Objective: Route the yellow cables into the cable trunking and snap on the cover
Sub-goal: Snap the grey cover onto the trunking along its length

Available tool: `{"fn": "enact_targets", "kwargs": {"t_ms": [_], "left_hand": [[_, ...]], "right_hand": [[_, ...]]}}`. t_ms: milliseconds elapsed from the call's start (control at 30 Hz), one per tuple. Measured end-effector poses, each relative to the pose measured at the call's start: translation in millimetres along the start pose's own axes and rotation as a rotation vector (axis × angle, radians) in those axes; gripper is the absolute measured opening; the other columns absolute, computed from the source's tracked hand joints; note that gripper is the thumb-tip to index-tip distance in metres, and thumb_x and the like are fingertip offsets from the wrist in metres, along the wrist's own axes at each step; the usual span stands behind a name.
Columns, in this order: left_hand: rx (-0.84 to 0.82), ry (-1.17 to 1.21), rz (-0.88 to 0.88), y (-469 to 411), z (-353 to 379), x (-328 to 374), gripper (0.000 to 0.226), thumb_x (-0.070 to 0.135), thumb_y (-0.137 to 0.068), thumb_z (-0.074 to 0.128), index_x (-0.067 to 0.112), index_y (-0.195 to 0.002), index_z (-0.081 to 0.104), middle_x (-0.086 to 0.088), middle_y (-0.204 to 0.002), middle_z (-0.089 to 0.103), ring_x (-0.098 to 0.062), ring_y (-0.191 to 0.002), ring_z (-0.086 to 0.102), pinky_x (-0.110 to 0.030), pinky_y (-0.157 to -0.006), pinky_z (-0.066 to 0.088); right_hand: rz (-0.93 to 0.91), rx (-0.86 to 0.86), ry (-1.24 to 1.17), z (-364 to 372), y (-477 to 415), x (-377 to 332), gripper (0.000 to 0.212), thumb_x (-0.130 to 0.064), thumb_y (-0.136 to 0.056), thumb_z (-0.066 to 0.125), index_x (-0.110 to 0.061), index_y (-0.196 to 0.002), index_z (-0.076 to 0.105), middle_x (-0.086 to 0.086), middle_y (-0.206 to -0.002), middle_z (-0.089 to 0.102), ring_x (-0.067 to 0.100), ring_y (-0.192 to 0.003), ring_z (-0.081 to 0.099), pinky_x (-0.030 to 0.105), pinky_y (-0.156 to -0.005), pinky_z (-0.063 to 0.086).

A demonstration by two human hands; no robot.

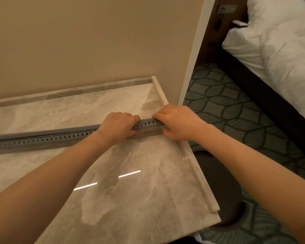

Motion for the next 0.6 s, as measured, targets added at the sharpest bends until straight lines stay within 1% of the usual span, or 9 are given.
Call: {"fn": "enact_targets", "kwargs": {"t_ms": [100,167,267,333,400,500,533,600], "left_hand": [[0.025,0.007,-0.015,3.0,3.1,2.4,0.033,0.041,-0.091,0.048,0.015,-0.111,0.05,-0.005,-0.1,0.062,-0.026,-0.085,0.061,-0.032,-0.059,0.035],[0.034,0.066,-0.078,8.5,5.8,-3.9,0.035,0.044,-0.089,0.049,0.013,-0.105,0.052,-0.006,-0.102,0.062,-0.028,-0.09,0.061,-0.032,-0.061,0.034],[0.028,0.092,-0.146,27.0,11.1,-29.3,0.036,0.049,-0.085,0.048,0.017,-0.102,0.053,-0.003,-0.1,0.063,-0.027,-0.089,0.062,-0.032,-0.061,0.037],[-0.019,0.074,-0.175,43.4,14.5,-52.4,0.035,0.048,-0.082,0.049,0.022,-0.104,0.055,0.001,-0.099,0.064,-0.024,-0.086,0.062,-0.031,-0.061,0.04],[-0.084,0.069,-0.191,59.9,16.6,-74.7,0.033,0.047,-0.08,0.051,0.026,-0.105,0.055,0.004,-0.097,0.064,-0.022,-0.084,0.061,-0.029,-0.059,0.038],[-0.167,0.059,-0.202,84.4,20.9,-106.4,0.031,0.042,-0.081,0.052,0.03,-0.109,0.05,0.007,-0.096,0.063,-0.016,-0.079,0.057,-0.027,-0.055,0.035],[-0.185,0.05,-0.202,91.1,22.8,-115.8,0.032,0.04,-0.082,0.052,0.03,-0.112,0.048,0.007,-0.098,0.062,-0.015,-0.08,0.056,-0.026,-0.055,0.036],[-0.208,0.053,-0.233,106.9,27.2,-137.9,0.038,0.034,-0.083,0.052,0.028,-0.12,0.043,0.005,-0.105,0.061,-0.018,-0.09,0.058,-0.028,-0.06,0.041]], "right_hand": [[-0.019,-0.034,0.002,6.5,-27.6,-28.9,0.033,-0.026,-0.084,0.053,-0.013,-0.113,0.052,0.007,-0.104,0.061,0.027,-0.094,0.057,0.036,-0.069,0.045],[-0.013,-0.048,-0.011,12.8,-45.1,-41.5,0.029,-0.027,-0.084,0.054,-0.011,-0.109,0.053,0.008,-0.105,0.061,0.029,-0.095,0.058,0.034,-0.064,0.039],[-0.028,-0.065,-0.055,18.4,-66.6,-53.9,0.03,-0.026,-0.083,0.054,-0.013,-0.11,0.052,0.008,-0.106,0.061,0.029,-0.094,0.058,0.034,-0.063,0.038],[-0.083,-0.056,-0.067,19.1,-80.3,-63.4,0.034,-0.029,-0.082,0.056,-0.014,-0.112,0.053,0.007,-0.105,0.061,0.028,-0.093,0.059,0.033,-0.061,0.037],[-0.14,-0.035,-0.056,19.1,-91.7,-75.6,0.033,-0.031,-0.081,0.057,-0.016,-0.11,0.054,0.006,-0.102,0.061,0.028,-0.089,0.059,0.032,-0.059,0.034],[-0.239,-0.034,-0.043,22.5,-106.2,-90.1,0.029,-0.027,-0.083,0.056,-0.014,-0.109,0.052,0.009,-0.099,0.062,0.031,-0.082,0.06,0.033,-0.057,0.033],[-0.258,-0.033,-0.039,23.6,-108.1,-90.1,0.029,-0.025,-0.084,0.055,-0.013,-0.11,0.05,0.01,-0.099,0.062,0.033,-0.082,0.06,0.033,-0.058,0.033],[-0.265,-0.023,-0.045,24.8,-113.7,-86.1,0.028,-0.023,-0.086,0.054,-0.012,-0.112,0.05,0.011,-0.1,0.063,0.033,-0.081,0.06,0.033,-0.059,0.034]]}}
Point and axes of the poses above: each hand's wrist, its own y-axis away from the middle knuckle, its own z-axis out of the palm, x = y × z, the point moved 3 cm from there along -y, towards the middle knuckle
